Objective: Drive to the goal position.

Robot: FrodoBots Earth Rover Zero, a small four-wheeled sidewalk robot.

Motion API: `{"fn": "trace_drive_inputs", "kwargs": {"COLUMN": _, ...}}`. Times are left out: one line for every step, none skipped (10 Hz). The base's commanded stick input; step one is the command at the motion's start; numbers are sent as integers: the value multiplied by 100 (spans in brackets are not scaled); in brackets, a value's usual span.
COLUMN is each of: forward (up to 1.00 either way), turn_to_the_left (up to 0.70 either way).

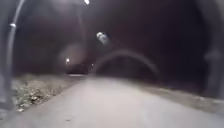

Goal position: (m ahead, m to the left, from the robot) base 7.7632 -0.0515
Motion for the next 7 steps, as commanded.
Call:
{"fn": "trace_drive_inputs", "kwargs": {"forward": 70, "turn_to_the_left": 0}}
{"fn": "trace_drive_inputs", "kwargs": {"forward": 70, "turn_to_the_left": 0}}
{"fn": "trace_drive_inputs", "kwargs": {"forward": 70, "turn_to_the_left": 9}}
{"fn": "trace_drive_inputs", "kwargs": {"forward": 70, "turn_to_the_left": 23}}
{"fn": "trace_drive_inputs", "kwargs": {"forward": 70, "turn_to_the_left": 35}}
{"fn": "trace_drive_inputs", "kwargs": {"forward": 70, "turn_to_the_left": 35}}
{"fn": "trace_drive_inputs", "kwargs": {"forward": 70, "turn_to_the_left": 35}}
